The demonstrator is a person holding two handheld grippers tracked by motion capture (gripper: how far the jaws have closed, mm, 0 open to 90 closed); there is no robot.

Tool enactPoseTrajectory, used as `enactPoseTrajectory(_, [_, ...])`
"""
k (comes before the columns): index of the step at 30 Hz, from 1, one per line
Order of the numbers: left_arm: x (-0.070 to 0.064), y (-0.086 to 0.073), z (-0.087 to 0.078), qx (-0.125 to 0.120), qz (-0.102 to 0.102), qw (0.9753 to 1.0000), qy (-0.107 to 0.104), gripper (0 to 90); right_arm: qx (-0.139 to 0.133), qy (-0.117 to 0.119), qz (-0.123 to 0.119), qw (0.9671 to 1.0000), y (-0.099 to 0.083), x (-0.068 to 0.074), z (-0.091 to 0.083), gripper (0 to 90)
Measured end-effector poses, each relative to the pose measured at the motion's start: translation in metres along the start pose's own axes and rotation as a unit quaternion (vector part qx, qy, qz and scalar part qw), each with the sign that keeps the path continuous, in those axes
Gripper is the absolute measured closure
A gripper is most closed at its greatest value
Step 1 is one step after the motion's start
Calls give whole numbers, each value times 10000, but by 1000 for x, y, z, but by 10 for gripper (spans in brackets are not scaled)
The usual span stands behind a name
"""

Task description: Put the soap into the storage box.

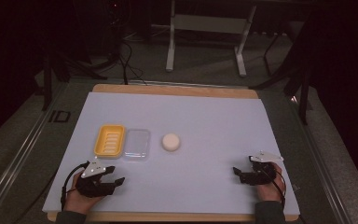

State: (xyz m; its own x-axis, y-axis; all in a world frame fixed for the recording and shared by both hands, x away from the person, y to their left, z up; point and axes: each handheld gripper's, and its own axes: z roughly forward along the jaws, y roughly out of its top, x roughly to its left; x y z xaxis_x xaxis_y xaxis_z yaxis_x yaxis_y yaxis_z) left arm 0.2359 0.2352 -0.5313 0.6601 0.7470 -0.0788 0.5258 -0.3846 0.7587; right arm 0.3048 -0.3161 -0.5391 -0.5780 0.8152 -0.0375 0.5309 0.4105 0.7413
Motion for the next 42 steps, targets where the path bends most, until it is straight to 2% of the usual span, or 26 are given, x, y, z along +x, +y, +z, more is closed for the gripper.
enactPoseTrajectory(4, [0, 3, -1, 47, 94, 9999, -13, 388, -177, -14, -41, 9998, -2, 1, -3, 149])
enactPoseTrajectory(8, [2, 9, -7, -1, 182, 9997, -151, 388, -237, -14, -115, 9997, -2, 2, -4, 150])
enactPoseTrajectory(12, [7, 17, -16, -71, 226, 9996, -138, 389, -321, 117, -119, 9993, -3, 1, -6, 153])
enactPoseTrajectory(15, [9, 22, -19, -14, 305, 9995, -102, 388, -329, 176, -164, 9992, -3, 2, -6, 216])
enactPoseTrajectory(17, [11, 26, -21, 3, 351, 9993, -112, 387, -328, 222, -200, 9990, -3, 2, -6, 216])
enactPoseTrajectory(22, [16, 36, -24, 33, 416, 9991, -72, 387, -327, 135, -255, 9990, -3, 4, -6, 215])
enactPoseTrajectory(30, [17, 49, -17, 33, 528, 9985, -151, 386, -411, 167, -190, 9988, -4, 3, -7, 204])
enactPoseTrajectory(36, [13, 67, -4, 169, 787, 9965, -229, 381, -393, 174, -250, 9988, -4, 4, -7, 205])
enactPoseTrajectory(42, [12, 77, 3, 242, 887, 9954, -261, 380, -391, 191, -265, 9987, -4, 3, -7, 205])
